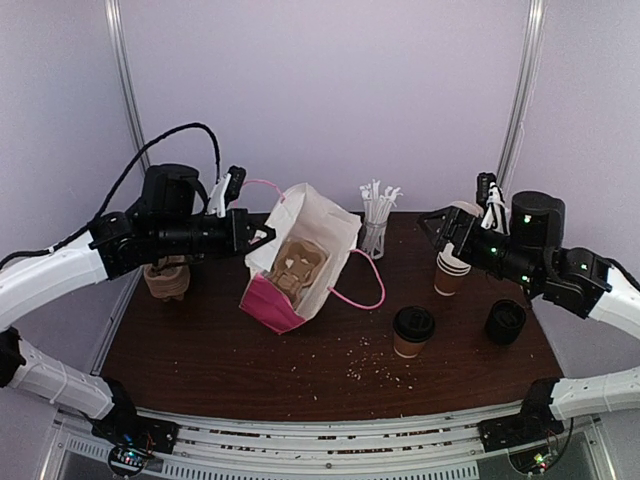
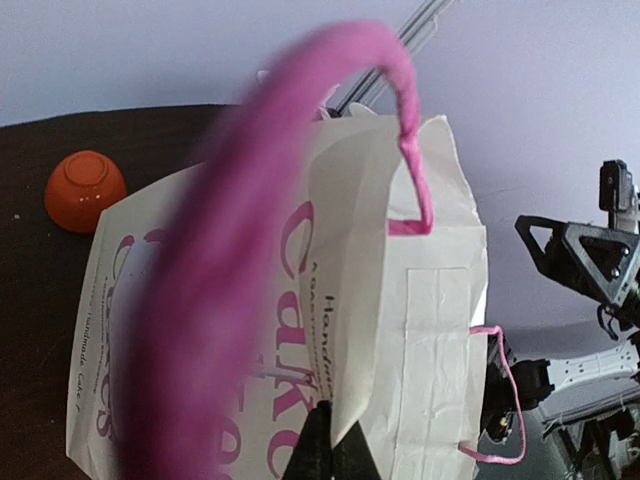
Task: Pack the takeout coffee
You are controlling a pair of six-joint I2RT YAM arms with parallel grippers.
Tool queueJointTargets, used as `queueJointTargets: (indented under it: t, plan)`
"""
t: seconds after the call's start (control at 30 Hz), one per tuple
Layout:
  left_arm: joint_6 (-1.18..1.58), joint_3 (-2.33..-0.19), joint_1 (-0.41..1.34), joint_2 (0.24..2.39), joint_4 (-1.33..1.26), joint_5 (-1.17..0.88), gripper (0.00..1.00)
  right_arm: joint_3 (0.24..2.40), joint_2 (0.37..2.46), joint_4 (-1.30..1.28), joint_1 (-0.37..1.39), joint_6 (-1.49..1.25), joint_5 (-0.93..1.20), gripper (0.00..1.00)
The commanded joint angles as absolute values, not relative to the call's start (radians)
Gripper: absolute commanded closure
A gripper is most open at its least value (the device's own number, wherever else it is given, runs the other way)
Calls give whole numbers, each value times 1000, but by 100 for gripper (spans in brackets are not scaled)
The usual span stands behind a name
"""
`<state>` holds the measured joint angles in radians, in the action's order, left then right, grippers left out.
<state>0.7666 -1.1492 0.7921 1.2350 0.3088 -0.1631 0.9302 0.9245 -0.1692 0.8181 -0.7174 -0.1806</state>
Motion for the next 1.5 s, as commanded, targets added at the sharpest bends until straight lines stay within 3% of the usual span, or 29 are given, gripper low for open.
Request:
queueJointTargets:
  t: [0.0, 0.47, 1.0, 1.47]
  plan:
    - [461, -1164, 803, 1176, 315, -227, 100, 869, 889, -141, 815, -644, -325, 7]
    - [158, -1058, 941, 1114, 360, -235, 100, 826, 918, -127, 812, -597, -343, 7]
    - [165, -1274, 1220, 1316, 537, 167, 100, 862, 1026, -115, 797, -582, -283, 6]
    - [185, -1394, 1276, 1303, 602, 496, 100, 831, 1126, -91, 793, -635, -128, 6]
